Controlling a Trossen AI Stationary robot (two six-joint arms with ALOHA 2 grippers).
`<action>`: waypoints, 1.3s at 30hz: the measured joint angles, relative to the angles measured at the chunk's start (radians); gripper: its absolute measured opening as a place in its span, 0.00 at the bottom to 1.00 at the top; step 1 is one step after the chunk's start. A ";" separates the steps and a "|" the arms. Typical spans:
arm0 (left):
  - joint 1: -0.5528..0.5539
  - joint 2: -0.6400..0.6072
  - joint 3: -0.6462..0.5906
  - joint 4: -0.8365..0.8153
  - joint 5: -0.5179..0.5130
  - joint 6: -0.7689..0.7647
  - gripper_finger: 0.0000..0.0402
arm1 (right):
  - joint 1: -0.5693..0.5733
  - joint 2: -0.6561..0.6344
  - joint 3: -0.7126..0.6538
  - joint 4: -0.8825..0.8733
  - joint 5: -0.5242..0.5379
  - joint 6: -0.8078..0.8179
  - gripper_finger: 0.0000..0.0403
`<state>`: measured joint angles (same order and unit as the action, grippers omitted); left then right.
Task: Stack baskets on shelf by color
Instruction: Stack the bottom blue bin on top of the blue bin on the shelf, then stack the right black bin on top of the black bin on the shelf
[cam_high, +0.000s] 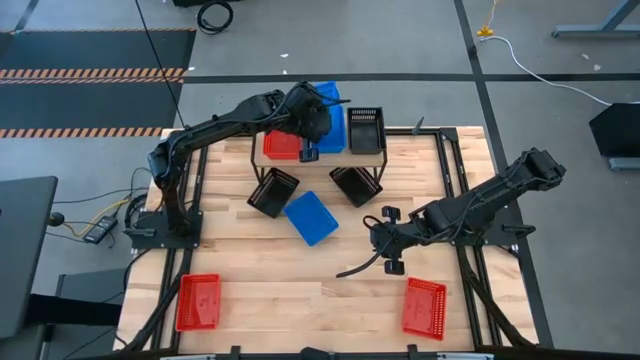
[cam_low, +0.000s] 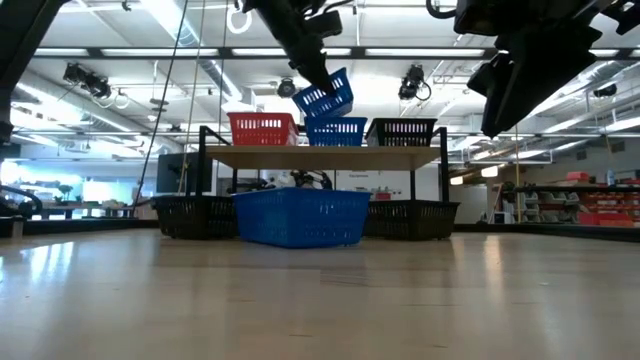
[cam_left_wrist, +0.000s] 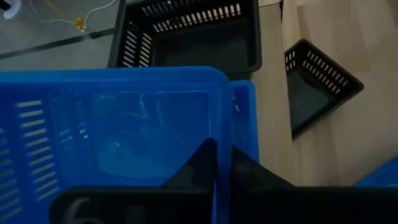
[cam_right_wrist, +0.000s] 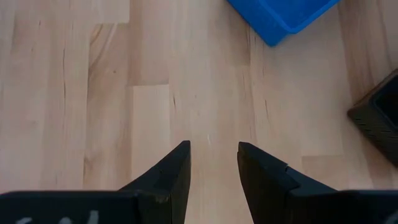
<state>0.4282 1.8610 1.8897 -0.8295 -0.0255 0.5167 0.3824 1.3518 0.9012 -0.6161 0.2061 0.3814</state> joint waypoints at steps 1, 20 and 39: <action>0.000 0.000 0.000 0.001 0.005 0.000 0.05 | 0.000 0.000 0.000 -0.001 -0.002 0.000 0.34; 0.001 0.000 0.000 0.034 -0.023 -0.039 0.34 | 0.000 0.000 0.000 -0.009 -0.018 -0.011 0.34; -0.207 -0.024 0.060 -0.244 -0.003 -0.296 0.35 | -0.027 0.006 -0.001 -0.008 0.028 -0.127 0.34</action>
<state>0.2210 1.8370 1.9497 -1.0732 -0.0284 0.2203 0.3553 1.3579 0.9003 -0.6245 0.2341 0.2539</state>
